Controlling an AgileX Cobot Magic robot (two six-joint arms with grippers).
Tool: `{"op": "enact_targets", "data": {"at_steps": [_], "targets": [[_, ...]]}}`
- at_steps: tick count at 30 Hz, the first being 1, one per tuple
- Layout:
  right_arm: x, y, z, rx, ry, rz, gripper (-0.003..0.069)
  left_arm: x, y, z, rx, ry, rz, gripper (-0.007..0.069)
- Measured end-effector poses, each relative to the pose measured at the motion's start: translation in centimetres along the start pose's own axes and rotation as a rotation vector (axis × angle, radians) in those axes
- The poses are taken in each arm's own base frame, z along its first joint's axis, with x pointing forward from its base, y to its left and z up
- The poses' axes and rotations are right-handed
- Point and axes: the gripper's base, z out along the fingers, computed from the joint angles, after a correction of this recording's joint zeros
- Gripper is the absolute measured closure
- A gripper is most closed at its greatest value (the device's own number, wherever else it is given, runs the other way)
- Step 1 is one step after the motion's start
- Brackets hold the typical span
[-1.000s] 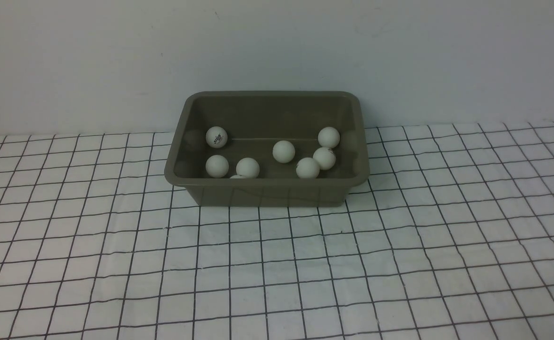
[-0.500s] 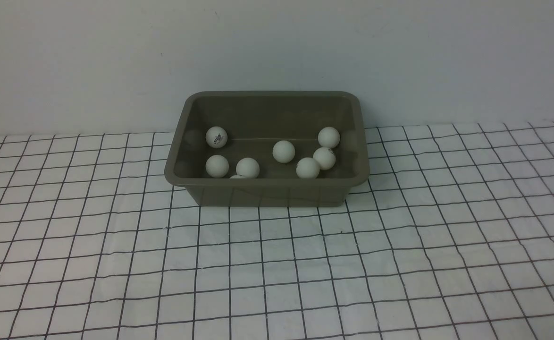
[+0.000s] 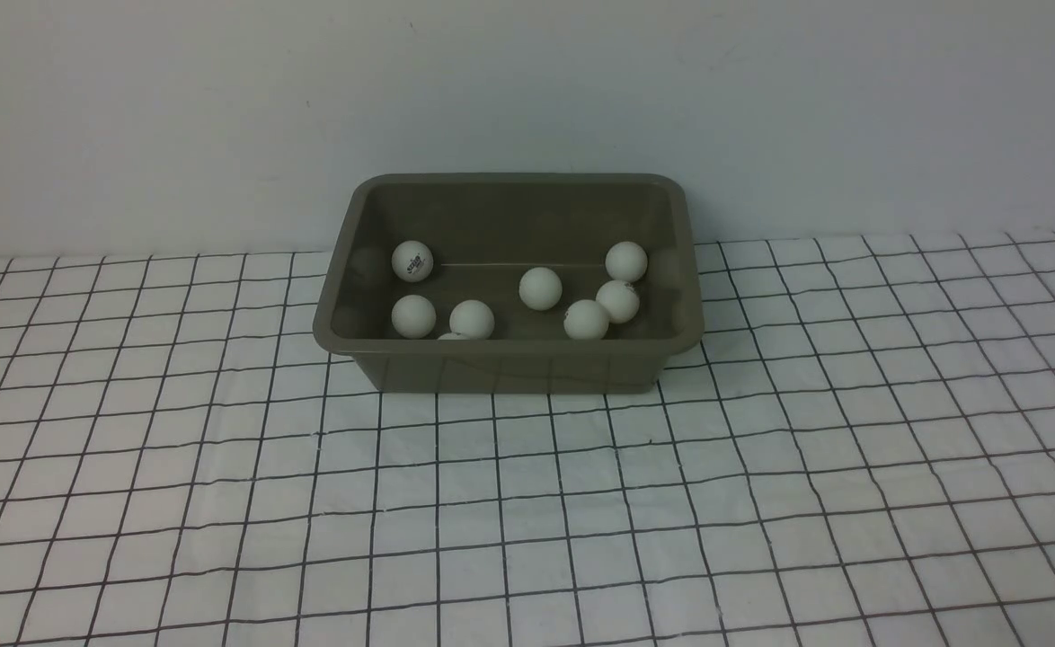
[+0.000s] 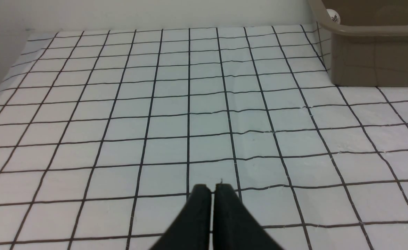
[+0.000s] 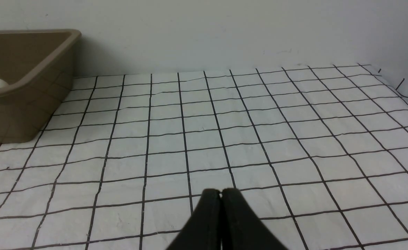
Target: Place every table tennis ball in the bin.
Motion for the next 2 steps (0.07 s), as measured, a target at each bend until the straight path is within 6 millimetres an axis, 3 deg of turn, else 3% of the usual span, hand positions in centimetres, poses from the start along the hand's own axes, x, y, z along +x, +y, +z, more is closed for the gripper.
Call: {"op": "enact_targets", "data": {"at_steps": [2], "targets": [[0.00,0.00,0.00,0.000,0.000,0.000,0.0676,0.00,0.00,0.00,0.000,0.000,0.000,0.0629]]}}
